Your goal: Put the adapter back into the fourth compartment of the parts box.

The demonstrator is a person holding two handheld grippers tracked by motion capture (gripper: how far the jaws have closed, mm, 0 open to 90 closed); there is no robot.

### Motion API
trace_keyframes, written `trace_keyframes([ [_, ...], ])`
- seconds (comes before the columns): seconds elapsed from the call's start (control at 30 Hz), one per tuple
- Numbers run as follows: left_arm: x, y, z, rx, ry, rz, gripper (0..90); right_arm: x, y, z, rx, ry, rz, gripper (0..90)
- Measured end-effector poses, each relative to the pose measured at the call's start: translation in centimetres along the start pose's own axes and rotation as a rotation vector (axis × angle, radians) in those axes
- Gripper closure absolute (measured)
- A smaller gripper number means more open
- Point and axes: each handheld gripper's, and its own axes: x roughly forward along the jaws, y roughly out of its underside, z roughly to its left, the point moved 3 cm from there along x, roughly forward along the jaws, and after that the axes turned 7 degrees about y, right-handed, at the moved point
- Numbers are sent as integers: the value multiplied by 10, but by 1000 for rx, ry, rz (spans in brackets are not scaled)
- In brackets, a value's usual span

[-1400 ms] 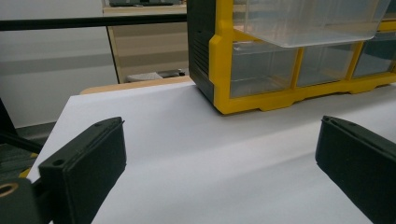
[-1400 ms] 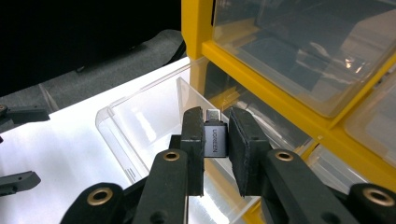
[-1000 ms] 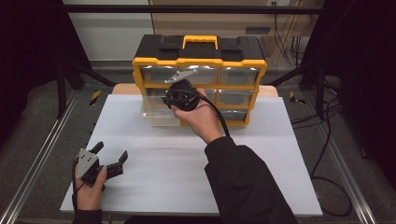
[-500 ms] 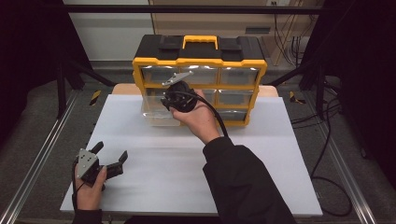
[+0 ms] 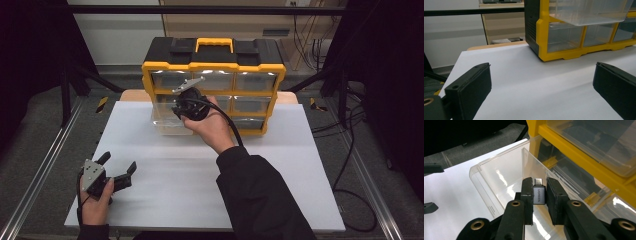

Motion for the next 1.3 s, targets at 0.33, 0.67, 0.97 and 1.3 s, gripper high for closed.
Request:
trace_keyframes([
  [0.33,0,0,0,0,-1,2,12,3,1,1,-4,-1,13,762],
  [0.67,0,0,0,-1,1,1,13,5,1,2,-6,-3,26,762],
  [0.97,0,0,0,-4,2,0,12,6,1,1,-5,0,30,759],
  [1.3,0,0,0,-5,3,1,13,3,1,-1,6,1,15,751],
])
